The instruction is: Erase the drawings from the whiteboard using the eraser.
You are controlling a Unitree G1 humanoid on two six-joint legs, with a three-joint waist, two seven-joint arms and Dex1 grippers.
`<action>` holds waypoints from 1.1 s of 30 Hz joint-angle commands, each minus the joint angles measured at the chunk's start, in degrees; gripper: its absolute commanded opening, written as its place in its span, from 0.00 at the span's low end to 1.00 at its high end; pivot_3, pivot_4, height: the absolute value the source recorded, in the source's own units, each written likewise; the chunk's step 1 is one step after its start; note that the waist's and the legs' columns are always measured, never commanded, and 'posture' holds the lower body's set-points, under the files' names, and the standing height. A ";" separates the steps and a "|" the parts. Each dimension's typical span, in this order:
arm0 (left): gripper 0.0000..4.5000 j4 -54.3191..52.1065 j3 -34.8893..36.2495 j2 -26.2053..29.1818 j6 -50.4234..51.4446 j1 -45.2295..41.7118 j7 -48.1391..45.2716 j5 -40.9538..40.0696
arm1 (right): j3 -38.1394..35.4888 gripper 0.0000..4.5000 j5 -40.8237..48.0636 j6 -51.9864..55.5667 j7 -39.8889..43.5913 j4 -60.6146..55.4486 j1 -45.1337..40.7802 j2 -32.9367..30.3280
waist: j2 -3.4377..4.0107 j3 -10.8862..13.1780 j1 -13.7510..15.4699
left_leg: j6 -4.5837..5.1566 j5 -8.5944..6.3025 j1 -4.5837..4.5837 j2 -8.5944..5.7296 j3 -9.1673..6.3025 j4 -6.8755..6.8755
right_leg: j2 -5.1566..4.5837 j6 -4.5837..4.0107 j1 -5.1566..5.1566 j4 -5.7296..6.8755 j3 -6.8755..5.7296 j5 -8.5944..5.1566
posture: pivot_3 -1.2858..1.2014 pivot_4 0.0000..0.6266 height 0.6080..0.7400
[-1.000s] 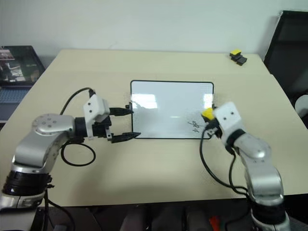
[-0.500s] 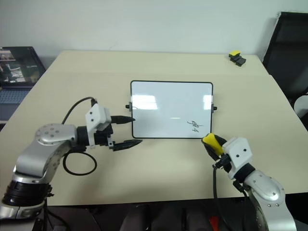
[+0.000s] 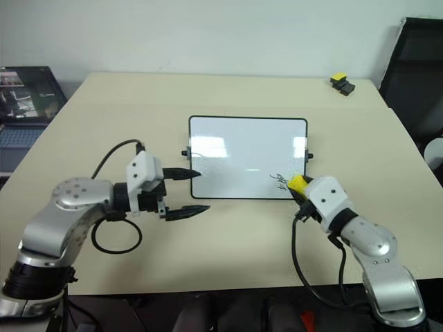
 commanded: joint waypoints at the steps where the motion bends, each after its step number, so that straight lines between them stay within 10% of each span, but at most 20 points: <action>1: 1.00 3.61 -0.46 0.37 -2.81 -3.65 -2.56 0.18 | 2.89 0.29 -2.88 -1.04 -1.92 2.90 -4.33 -0.24 | 0.00 0.00 -0.01 | 0.00 0.00 0.00 0.00 0.00 0.04 | 0.00 0.00 0.00 0.02 -0.01 0.00 | 0.52 0.24 1.00; 13: 1.00 13.78 -6.46 -2.21 -8.24 -12.43 -9.07 3.18 | 10.40 0.29 -13.54 -25.43 -10.74 37.24 -19.84 3.62 | 0.01 0.01 -0.03 | 0.01 0.00 -0.11 0.01 0.19 0.28 | 0.02 -0.04 -0.04 0.08 0.01 0.04 | 0.52 0.24 1.00; 33: 1.00 12.82 -7.67 -2.78 -7.83 -12.73 -10.98 3.70 | 11.40 0.29 -11.85 -44.45 -10.98 57.66 -13.83 11.40 | -0.06 -0.06 -0.60 | 0.06 0.02 1.03 0.08 0.11 0.61 | 0.05 0.14 0.88 0.85 0.04 -0.07 | 0.52 0.24 1.00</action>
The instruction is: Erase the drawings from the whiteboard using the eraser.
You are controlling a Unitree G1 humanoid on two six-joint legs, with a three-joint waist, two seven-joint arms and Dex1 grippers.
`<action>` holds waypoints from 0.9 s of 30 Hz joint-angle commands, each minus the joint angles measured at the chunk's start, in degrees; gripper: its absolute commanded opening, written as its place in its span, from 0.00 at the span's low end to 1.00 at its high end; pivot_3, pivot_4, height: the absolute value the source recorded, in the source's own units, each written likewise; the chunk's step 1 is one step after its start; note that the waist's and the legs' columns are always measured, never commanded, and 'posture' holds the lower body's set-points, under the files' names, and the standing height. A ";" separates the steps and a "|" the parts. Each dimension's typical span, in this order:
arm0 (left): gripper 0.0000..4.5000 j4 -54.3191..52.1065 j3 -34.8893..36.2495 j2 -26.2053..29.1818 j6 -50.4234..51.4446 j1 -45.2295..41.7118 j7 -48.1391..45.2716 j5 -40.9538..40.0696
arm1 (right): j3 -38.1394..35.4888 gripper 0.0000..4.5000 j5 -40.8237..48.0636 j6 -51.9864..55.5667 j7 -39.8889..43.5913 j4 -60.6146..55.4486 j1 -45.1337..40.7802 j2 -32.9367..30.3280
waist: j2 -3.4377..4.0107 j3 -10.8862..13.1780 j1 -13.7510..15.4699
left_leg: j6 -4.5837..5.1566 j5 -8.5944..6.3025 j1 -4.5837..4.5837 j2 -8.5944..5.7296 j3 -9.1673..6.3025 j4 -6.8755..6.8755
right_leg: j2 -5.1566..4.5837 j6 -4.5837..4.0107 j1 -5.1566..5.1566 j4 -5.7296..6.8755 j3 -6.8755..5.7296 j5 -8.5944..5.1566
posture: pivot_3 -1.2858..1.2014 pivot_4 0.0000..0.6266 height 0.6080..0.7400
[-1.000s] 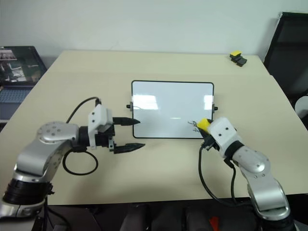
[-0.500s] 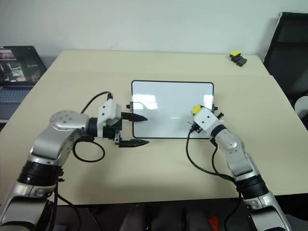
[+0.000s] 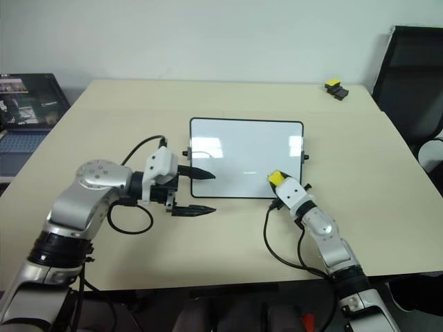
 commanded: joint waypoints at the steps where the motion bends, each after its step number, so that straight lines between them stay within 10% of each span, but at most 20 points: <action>1: 1.00 -1.37 0.27 -0.24 -0.54 -1.39 0.03 0.14 | 0.52 0.29 -0.25 1.32 0.89 2.06 0.25 0.82 | -0.01 -0.01 -0.23 | 0.00 0.00 -0.01 0.00 -0.02 0.00 | 0.00 0.00 -0.01 0.00 0.02 0.00 | 0.52 0.24 1.00; 11: 1.00 -0.12 1.18 0.45 -1.23 -0.38 -0.11 0.61 | -4.04 0.29 2.28 6.81 0.59 -15.20 -4.35 1.63 | 0.17 0.11 -0.57 | -0.02 0.00 -0.63 -0.02 -0.15 -0.03 | 0.01 -0.19 -0.60 -0.01 0.07 0.10 | 0.52 0.24 1.00; 27: 1.00 -0.28 2.28 1.74 -1.28 0.91 0.12 0.60 | -1.66 0.29 0.53 -11.21 -2.87 12.95 -5.75 6.15 | 0.14 0.09 -0.42 | -0.01 -0.01 -0.61 -0.02 -0.03 -0.03 | 0.00 -0.22 -0.55 -0.06 0.04 0.10 | 0.52 0.24 1.00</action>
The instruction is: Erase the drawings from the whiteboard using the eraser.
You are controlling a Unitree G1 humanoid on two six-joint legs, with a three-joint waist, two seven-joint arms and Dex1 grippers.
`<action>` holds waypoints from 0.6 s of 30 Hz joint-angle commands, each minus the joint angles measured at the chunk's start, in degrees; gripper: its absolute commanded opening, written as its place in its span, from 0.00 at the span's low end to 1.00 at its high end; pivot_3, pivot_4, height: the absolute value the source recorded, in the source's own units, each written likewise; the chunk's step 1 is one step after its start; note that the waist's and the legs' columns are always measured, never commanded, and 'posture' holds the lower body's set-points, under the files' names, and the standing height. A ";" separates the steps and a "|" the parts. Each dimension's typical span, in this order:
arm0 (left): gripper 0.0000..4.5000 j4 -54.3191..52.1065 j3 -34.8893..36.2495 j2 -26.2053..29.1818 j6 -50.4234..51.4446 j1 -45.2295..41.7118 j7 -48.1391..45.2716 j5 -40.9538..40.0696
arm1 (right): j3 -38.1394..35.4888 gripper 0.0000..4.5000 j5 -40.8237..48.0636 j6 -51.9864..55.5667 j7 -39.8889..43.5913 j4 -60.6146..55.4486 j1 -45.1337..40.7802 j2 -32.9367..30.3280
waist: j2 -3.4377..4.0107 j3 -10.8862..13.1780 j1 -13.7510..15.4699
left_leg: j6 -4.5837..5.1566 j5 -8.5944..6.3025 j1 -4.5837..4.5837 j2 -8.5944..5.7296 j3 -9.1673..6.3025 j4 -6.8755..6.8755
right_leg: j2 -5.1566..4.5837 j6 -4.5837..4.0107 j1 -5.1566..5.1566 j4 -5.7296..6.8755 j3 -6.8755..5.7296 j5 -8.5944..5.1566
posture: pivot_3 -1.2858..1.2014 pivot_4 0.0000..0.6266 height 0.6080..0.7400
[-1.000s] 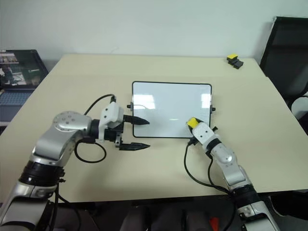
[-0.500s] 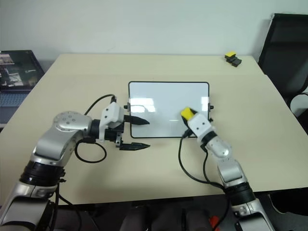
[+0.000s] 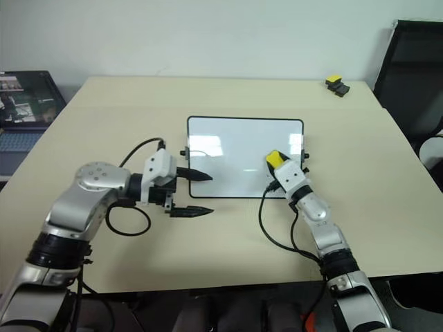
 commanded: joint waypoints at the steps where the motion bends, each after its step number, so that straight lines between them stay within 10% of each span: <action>1: 1.00 -1.08 2.14 1.06 -0.90 0.03 0.15 -0.31 | 1.81 0.29 -0.56 -2.37 -0.01 4.19 2.27 1.84 | 0.00 0.00 -0.27 | 0.00 0.00 0.03 0.00 -0.01 0.00 | 0.00 0.00 0.03 0.02 -0.02 0.00 | 0.52 0.24 1.00; 18: 1.00 -0.70 2.11 0.86 -1.12 0.34 0.52 -0.23 | 0.42 0.29 1.09 6.82 2.53 -19.55 3.10 2.00 | 0.07 0.05 -0.28 | -0.01 0.00 -0.11 0.02 -0.20 -0.04 | 0.00 0.00 -0.17 0.08 -0.01 -0.01 | 0.52 0.24 1.00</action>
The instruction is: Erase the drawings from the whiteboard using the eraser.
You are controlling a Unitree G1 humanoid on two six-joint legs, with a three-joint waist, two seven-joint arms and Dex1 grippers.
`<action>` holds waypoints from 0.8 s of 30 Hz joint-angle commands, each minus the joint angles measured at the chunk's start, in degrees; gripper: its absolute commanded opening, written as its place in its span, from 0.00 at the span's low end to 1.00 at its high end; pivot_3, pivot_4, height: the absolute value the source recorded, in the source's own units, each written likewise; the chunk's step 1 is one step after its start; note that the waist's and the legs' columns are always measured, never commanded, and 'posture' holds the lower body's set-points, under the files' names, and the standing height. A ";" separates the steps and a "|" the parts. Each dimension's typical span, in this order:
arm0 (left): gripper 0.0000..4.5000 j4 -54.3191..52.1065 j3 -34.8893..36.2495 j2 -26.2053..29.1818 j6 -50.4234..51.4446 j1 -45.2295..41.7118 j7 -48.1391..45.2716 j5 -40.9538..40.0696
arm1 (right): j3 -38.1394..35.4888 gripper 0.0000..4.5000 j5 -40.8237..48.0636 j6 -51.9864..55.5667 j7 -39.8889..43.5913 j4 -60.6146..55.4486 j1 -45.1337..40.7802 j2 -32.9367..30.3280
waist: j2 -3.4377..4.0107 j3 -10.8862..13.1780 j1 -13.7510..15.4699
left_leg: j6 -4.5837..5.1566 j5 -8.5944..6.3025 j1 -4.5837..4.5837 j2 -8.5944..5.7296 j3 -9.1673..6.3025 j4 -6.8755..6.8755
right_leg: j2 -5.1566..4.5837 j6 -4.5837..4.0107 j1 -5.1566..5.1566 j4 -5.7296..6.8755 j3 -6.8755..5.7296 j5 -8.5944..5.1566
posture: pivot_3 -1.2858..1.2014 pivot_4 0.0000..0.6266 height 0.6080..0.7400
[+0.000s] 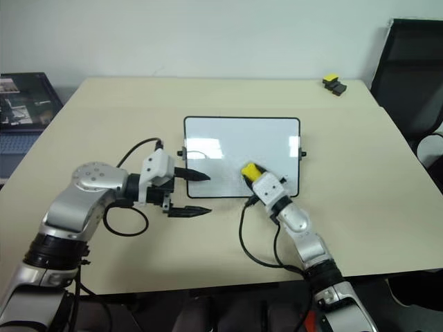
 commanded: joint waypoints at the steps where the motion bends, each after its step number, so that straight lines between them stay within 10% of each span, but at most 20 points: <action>1: 1.00 -0.77 1.62 0.50 -0.83 -0.03 0.15 -0.25 | -4.20 0.29 1.47 2.54 -0.14 -7.04 -0.28 -2.62 | 0.00 0.00 0.25 | 0.00 0.00 -0.04 0.00 0.01 0.00 | 0.00 0.00 -0.03 -0.03 0.01 0.00 | 0.52 0.24 1.00; 24: 1.00 -1.42 1.10 0.27 -0.83 -0.29 -1.33 -0.47 | -3.23 0.29 0.91 -5.61 -4.25 19.26 1.43 1.99 | -0.17 -0.11 -0.69 | 0.01 0.00 0.70 0.03 0.03 0.01 | 0.00 0.18 0.64 -0.02 0.06 -0.11 | 0.52 0.24 1.00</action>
